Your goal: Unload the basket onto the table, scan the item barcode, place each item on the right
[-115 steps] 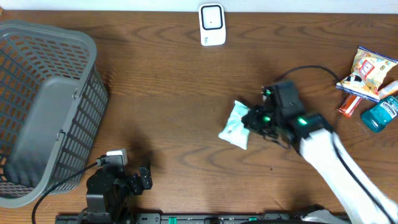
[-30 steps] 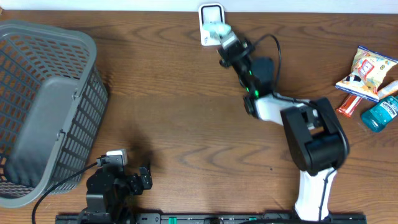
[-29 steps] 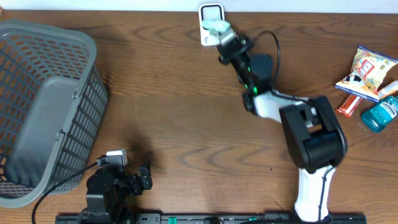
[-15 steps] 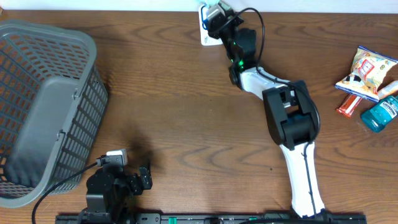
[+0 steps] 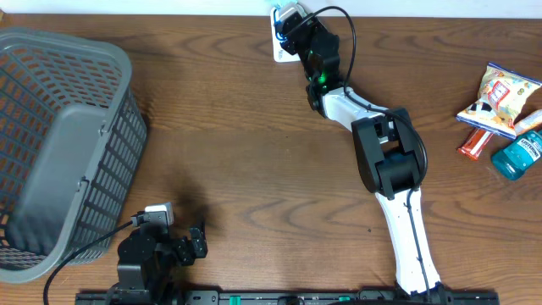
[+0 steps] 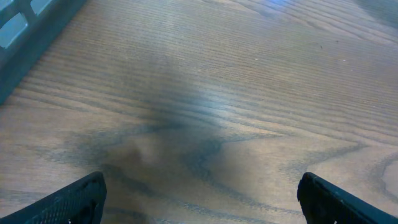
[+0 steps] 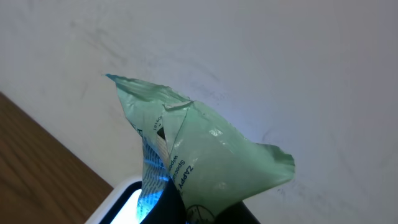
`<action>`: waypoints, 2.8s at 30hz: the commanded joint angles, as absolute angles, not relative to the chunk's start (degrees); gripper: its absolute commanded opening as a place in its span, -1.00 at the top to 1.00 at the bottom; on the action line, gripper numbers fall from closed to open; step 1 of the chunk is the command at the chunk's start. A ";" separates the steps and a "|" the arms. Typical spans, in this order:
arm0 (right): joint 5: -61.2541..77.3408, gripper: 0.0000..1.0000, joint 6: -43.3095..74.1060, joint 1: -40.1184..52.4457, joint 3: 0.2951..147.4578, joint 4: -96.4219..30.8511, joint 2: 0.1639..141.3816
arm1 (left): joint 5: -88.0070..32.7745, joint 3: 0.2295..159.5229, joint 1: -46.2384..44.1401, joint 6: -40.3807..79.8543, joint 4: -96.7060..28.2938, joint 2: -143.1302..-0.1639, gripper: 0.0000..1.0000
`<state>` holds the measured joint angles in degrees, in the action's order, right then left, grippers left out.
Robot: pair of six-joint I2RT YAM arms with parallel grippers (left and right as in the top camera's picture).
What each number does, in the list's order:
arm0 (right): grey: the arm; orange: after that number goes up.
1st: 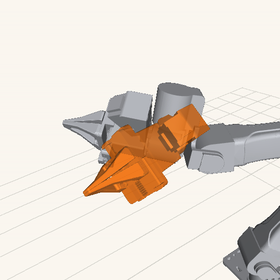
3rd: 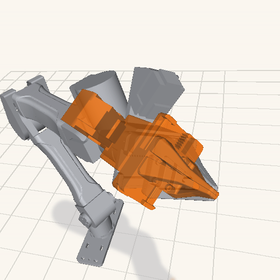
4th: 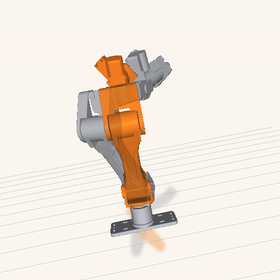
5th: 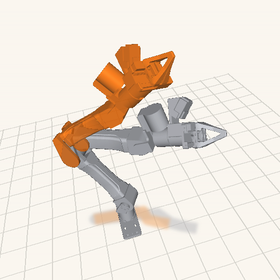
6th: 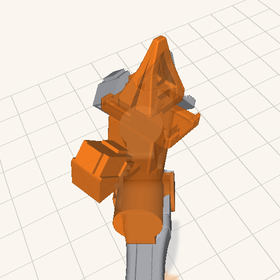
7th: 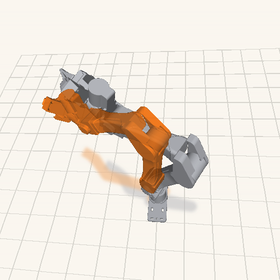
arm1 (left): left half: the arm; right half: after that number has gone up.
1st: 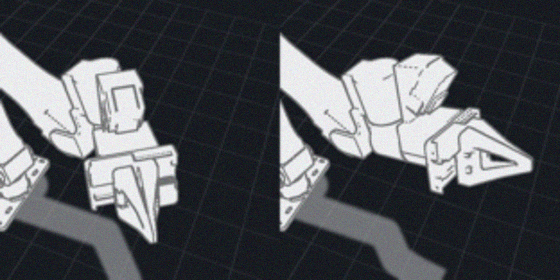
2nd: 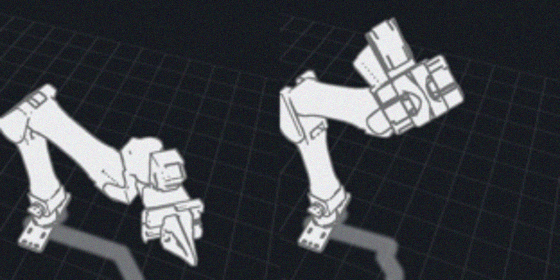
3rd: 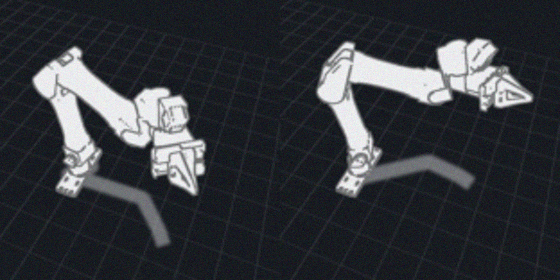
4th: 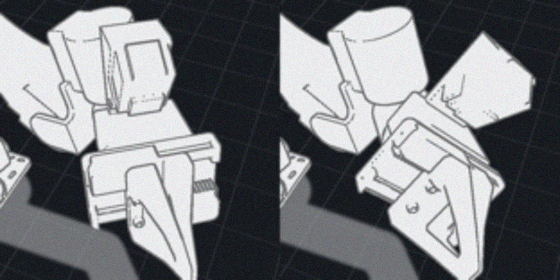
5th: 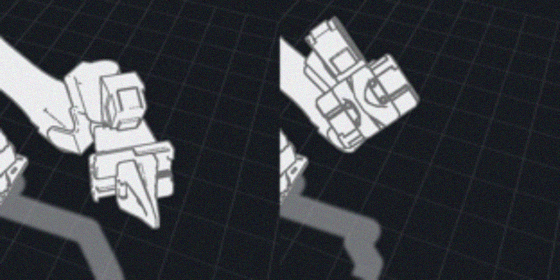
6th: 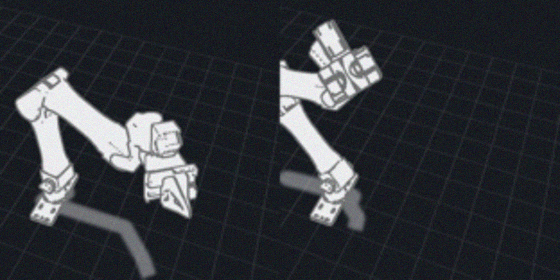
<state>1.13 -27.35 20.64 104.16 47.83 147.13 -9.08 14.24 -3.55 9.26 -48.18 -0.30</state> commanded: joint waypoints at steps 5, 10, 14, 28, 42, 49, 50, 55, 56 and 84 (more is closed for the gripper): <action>-3.27 0.98 -21.30 22.44 105.43 47.75 147.70 | -9.41 13.19 -3.77 9.76 -50.74 -0.27 -0.96; -14.26 0.98 -17.37 23.68 105.41 49.69 146.15 | -9.41 13.19 -3.77 9.76 -50.76 -0.27 -0.96; -17.85 0.98 -17.37 24.10 105.41 44.10 141.80 | -9.41 13.19 -3.77 9.76 -50.76 -0.27 -0.96; -36.58 0.98 -17.12 12.88 105.41 -19.46 119.17 | -9.41 13.19 -3.77 9.76 -50.76 -0.27 -0.96; -1.72 0.97 6.85 -13.74 95.85 -46.70 123.90 | -9.41 13.19 -3.77 9.76 -50.76 -0.27 -0.96; 2.85 0.76 6.17 -18.31 91.44 -42.17 123.22 | -9.41 13.19 -3.77 9.76 -50.76 -0.27 -0.96; 6.46 0.38 4.80 -18.59 92.29 -43.22 122.69 | -9.41 13.19 -3.77 9.76 -50.76 -0.27 -0.96; 23.59 -0.99 -3.07 -18.90 98.56 -50.11 118.13 | -9.41 13.19 -3.77 9.76 -50.76 -0.27 -0.96; 24.86 -0.99 -3.79 -18.87 99.74 -51.66 116.79 | -9.41 13.19 -3.77 9.76 -50.76 -0.27 -0.96; 28.84 -0.99 -2.22 -13.82 101.34 -57.93 51.35 | -9.41 13.19 -3.77 9.76 -50.76 -0.27 -0.96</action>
